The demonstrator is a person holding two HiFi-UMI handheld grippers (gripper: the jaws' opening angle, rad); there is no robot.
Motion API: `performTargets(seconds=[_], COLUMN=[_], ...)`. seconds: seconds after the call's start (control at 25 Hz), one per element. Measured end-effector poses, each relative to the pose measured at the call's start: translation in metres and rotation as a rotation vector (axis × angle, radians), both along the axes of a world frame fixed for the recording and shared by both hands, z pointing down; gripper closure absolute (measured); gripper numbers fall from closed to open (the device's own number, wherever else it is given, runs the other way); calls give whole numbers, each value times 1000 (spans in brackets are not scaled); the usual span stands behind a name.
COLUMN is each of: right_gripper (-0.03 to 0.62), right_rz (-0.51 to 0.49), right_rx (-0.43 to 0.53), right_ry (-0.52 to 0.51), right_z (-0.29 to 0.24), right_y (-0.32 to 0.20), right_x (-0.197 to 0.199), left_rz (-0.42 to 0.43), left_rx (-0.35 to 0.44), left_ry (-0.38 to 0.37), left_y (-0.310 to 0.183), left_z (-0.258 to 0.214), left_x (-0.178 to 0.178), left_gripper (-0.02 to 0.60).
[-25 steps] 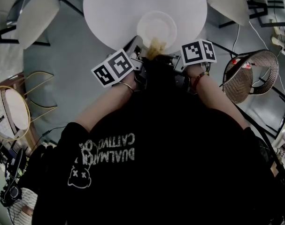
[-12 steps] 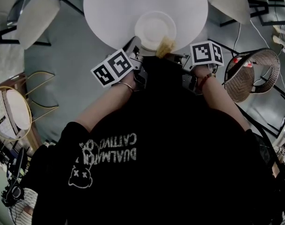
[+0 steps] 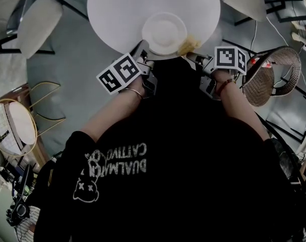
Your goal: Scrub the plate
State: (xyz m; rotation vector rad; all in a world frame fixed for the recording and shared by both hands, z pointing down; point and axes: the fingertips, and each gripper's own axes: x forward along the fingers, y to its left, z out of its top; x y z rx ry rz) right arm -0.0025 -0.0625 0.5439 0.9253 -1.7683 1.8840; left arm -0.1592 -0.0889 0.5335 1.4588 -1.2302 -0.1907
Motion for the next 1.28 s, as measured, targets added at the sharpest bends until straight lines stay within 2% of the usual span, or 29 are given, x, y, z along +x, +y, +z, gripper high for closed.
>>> performTargets(seconds=[0.2,0.36,0.44,0.52,0.6,0.68,0.8,0.92,1.08,1.2,1.28], right_gripper=[585,585,585,585,585,585,585,585,585,585,585], right_rz=[90,131,149,156,163,169,165,169,128,55,-7], right_rx=[36,60,72,80,90,113,196,279,461,644,734], right_ry=[5,24,22,16,15,8,-25,-64,-153,-222,-235], right_z=[-1,-2,-5,-9,-15,-24,-48,-84,-160,-227,-264], right_y=[-5,-6,-9,-9,-6,-7,-31,-43,-49,-58,-43], right_x=[10,19,20,20,23,30,41,49,47,52,65], left_rz=[40,16,15,16,-6,-74,-196,-235,-167,-74,-25], left_rx=[-13,-36,-22,-10,-15,0,103,204,366,461,517], left_ry=[-16,-12,-18,-34,-34,-6,34,30,-36,-19,-23], left_y=[-1,3,0,0,3,1,-22,-28,-12,-7,11], left_z=[5,10,8,5,1,-11,-50,-99,-179,-234,-263], left_x=[0,-5,-8,-13,-17,-24,-39,-51,-44,-8,27], left_gripper=[557,547,497,488,474,487,584,584,584,584,584])
